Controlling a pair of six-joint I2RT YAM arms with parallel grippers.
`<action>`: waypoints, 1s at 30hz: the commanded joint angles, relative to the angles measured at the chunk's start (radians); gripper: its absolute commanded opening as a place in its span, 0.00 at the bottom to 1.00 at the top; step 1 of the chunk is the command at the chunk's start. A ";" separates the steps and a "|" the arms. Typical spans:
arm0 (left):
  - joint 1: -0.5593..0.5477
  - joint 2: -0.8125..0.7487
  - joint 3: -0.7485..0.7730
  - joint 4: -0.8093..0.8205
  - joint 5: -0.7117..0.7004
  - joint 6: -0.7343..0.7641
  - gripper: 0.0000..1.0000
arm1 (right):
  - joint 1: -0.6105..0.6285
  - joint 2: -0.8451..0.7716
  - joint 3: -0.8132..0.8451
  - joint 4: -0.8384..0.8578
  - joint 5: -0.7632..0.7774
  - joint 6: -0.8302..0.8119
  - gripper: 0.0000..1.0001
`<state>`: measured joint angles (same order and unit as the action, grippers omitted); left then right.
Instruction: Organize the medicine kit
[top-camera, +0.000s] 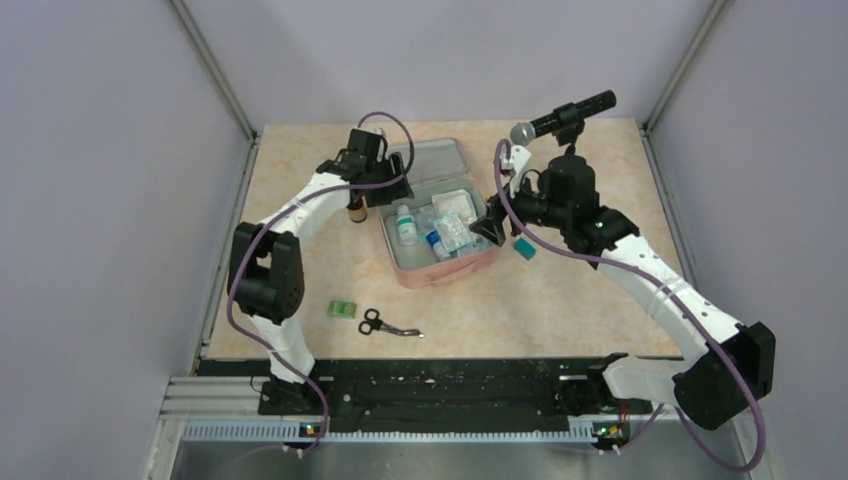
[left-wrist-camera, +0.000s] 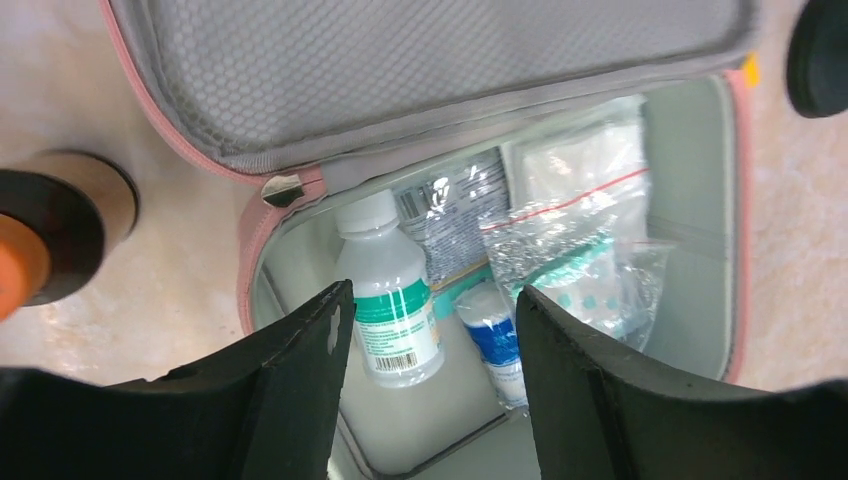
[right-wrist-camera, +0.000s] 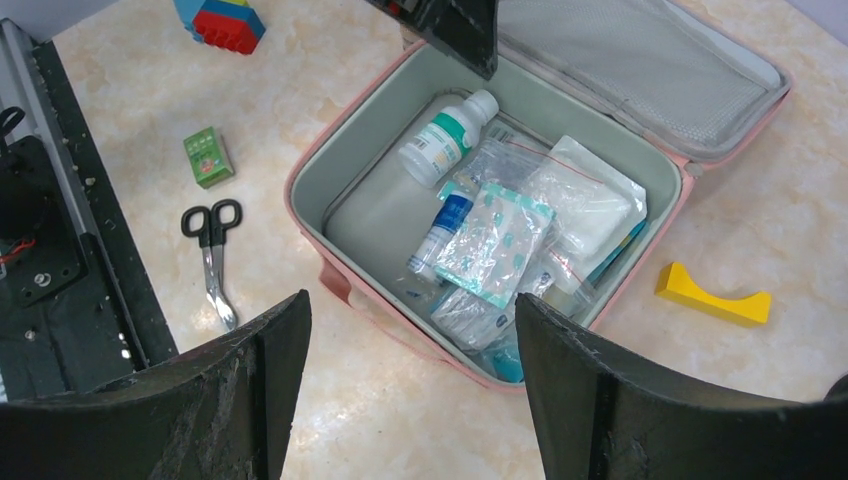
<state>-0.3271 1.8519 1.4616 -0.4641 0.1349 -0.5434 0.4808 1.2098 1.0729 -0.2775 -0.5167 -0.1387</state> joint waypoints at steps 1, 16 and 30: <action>0.016 -0.147 0.069 0.053 0.018 0.139 0.65 | -0.008 0.005 0.018 0.014 0.004 -0.018 0.73; 0.160 -0.062 0.108 -0.129 -0.103 0.527 0.59 | -0.008 0.005 0.001 0.028 0.027 -0.030 0.73; 0.168 0.044 0.130 -0.141 -0.125 0.534 0.53 | -0.008 -0.024 -0.023 0.001 0.041 -0.061 0.73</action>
<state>-0.1635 1.8900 1.5436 -0.6216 0.0208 -0.0231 0.4808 1.2175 1.0523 -0.2886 -0.4797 -0.1806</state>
